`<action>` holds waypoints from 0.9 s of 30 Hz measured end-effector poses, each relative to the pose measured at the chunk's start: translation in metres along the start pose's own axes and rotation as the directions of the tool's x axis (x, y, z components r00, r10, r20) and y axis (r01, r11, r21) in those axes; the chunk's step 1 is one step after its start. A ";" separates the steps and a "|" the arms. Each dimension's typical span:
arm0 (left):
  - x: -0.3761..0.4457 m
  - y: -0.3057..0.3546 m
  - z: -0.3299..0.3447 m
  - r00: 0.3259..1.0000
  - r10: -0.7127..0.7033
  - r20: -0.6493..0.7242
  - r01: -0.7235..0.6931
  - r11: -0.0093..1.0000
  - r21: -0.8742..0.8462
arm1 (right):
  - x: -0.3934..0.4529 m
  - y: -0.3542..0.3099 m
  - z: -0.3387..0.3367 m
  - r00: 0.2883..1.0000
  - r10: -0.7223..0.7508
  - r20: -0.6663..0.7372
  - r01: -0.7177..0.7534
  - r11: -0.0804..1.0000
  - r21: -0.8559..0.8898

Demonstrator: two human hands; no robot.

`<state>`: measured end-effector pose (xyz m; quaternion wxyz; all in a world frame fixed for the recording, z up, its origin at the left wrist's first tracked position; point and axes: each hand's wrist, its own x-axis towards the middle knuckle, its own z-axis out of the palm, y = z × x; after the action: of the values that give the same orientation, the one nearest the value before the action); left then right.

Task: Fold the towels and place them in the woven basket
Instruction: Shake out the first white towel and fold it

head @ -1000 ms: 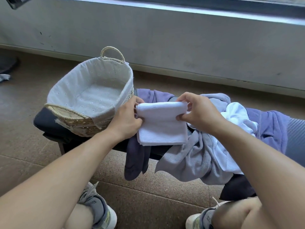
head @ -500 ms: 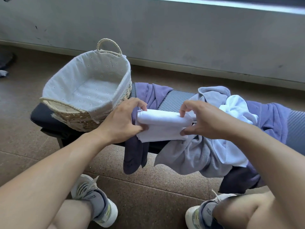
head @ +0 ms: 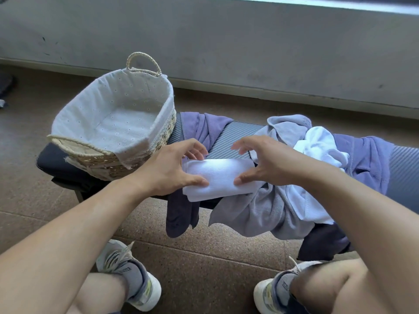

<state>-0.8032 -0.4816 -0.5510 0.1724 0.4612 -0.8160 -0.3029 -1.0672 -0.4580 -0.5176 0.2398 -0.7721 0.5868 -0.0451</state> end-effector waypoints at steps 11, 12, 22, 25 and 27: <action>-0.003 0.016 -0.008 0.996 0.090 -0.004 -0.089 0.991 0.099 | 0.000 -0.008 0.001 0.997 -0.078 0.006 0.078 0.997 0.025; -0.002 0.017 -0.011 0.988 0.132 -0.080 -0.122 0.985 0.121 | 0.000 -0.008 0.000 0.992 -0.098 -0.083 0.101 0.994 0.039; 0.009 0.003 0.010 0.988 0.148 0.052 -0.157 0.931 0.330 | 0.007 0.006 0.021 0.994 -0.099 -0.040 0.085 0.960 -0.266; 0.012 0.004 0.011 0.983 0.163 0.089 -0.186 0.881 0.436 | 0.007 0.010 0.020 0.994 -0.105 -0.022 0.094 0.950 -0.299; 0.013 0.004 0.015 0.982 0.146 0.117 -0.184 0.866 0.466 | 0.006 0.011 0.021 0.993 -0.120 -0.022 0.106 0.937 -0.333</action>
<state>-0.8211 -0.4857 -0.5598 0.0479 0.4057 -0.9077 -0.0958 -1.0677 -0.4590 -0.5424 0.0913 -0.8327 0.5455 0.0245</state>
